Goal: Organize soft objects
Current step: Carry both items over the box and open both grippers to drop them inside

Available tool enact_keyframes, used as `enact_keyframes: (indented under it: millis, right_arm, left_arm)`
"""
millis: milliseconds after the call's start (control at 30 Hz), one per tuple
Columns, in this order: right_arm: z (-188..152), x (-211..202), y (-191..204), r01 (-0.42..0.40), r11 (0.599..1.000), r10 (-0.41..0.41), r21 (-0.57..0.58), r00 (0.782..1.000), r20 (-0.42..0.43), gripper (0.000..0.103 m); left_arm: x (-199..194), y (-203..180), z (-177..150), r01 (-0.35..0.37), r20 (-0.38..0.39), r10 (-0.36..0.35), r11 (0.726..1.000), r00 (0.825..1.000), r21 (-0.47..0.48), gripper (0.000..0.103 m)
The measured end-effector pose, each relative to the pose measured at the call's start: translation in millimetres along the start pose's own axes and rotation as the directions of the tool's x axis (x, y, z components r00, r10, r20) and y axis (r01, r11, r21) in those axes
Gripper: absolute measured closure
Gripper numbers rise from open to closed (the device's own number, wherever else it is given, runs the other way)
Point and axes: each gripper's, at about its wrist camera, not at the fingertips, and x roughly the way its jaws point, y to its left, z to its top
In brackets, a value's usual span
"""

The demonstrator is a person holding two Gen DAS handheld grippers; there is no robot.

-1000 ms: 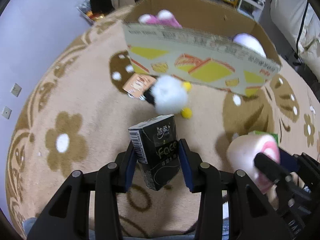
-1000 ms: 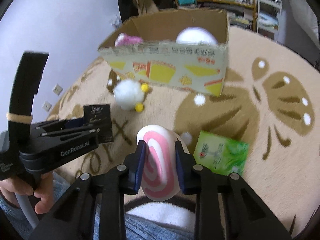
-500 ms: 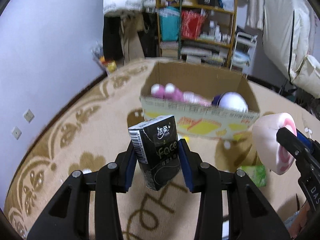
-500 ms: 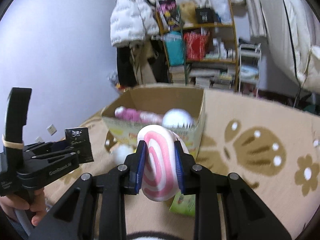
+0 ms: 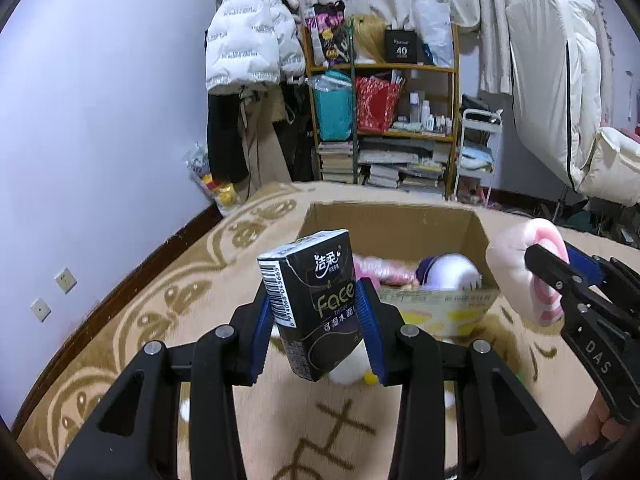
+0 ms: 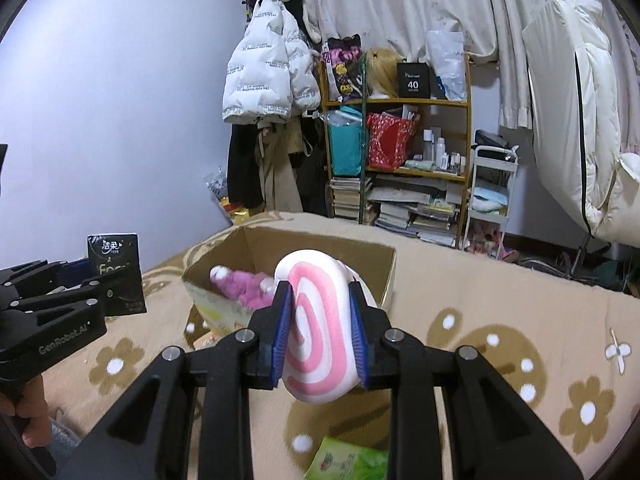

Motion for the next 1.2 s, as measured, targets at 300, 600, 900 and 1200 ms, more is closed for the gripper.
enact_keyframes:
  millis: [300,600,900,1200]
  right_arm:
    - [16,16,-3,-0.035,0.999,0.035,-0.01,0.999,0.019,0.074]
    - [32,37,-8,-0.06,0.998,0.061,-0.024,0.997,0.037,0.074]
    - [25,71,-24,-0.085,0.996,0.085,0.012,0.996,0.006,0.074]
    - [10,95,-32,-0.159,0.987,0.16,0.031,0.987,-0.033,0.073]
  left_arm:
    - [16,-12,32,0.011,0.07,-0.013,1.0,0.997,0.027,0.064]
    - [50,-18,47,0.004,0.073,-0.009,0.998,0.997,0.064,0.064]
    - [89,-25,43,0.053,0.019,-0.054,0.997,0.998,0.059,0.064]
    - [112,-32,36,0.1,-0.036,-0.098,0.993,0.995,0.068,0.063]
